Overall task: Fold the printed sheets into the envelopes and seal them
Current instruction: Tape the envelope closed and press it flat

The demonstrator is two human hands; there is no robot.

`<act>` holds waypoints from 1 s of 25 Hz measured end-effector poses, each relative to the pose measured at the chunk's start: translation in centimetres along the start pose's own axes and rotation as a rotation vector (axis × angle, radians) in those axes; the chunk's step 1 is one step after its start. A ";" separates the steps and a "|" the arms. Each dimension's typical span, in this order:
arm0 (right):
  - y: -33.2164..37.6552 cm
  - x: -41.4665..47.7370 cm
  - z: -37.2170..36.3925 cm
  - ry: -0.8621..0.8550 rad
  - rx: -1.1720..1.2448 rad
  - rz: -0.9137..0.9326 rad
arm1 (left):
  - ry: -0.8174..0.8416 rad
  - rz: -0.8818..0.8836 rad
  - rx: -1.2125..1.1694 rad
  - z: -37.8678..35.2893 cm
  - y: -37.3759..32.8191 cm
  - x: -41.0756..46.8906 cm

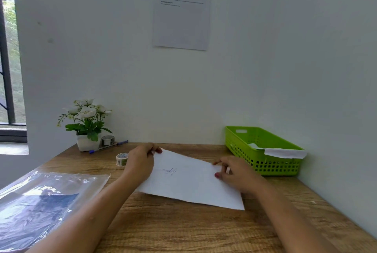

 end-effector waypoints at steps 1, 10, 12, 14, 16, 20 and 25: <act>0.0 0.0 0.3 -0.064 -0.034 0.013 | 0.010 0.008 -0.028 -0.2 -0.1 -0.1; -2.3 -0.4 -0.2 -0.115 -0.077 -0.112 | 0.092 -0.021 -0.056 -0.8 -0.2 -0.2; -2.6 -0.3 -0.5 -0.109 -0.056 -0.133 | 0.094 -0.040 -0.025 -0.9 -0.1 -0.2; -2.8 -0.3 -0.8 -0.101 -0.014 -0.173 | 0.097 -0.052 -0.017 -1.0 0.0 -0.2; -3.0 -0.3 -1.3 -0.097 0.002 -0.207 | 0.104 -0.065 -0.006 -1.1 0.1 -0.2; -3.3 -0.3 -1.5 -0.130 0.025 -0.282 | 0.120 -0.086 0.019 -1.3 0.3 -0.2; -2.6 -0.3 -1.6 -0.088 -0.032 -0.272 | 0.121 -0.079 0.051 -1.4 0.7 0.3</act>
Point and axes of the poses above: each hand's wrist, its own x-axis towards the middle knuckle, its own z-axis out of the back of the hand, y = z × x, the point moved 3 cm from there along x, towards the middle knuckle, and after that the axes turned 15 degrees about z, right-handed, at the moved point
